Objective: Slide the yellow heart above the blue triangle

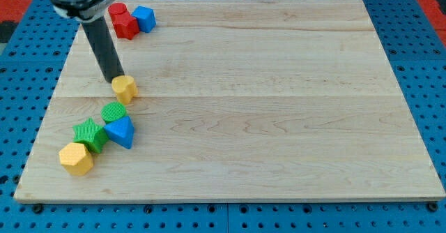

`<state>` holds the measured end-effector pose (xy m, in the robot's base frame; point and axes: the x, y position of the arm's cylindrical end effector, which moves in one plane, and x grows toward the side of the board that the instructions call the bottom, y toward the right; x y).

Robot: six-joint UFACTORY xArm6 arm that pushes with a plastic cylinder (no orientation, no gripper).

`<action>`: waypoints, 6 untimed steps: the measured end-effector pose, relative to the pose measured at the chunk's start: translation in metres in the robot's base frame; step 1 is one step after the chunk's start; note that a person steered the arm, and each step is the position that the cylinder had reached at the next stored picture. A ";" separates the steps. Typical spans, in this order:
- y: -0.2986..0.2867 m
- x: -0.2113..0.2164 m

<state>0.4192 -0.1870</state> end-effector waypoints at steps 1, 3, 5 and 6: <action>0.003 0.017; 0.012 -0.030; 0.038 0.024; 0.059 0.003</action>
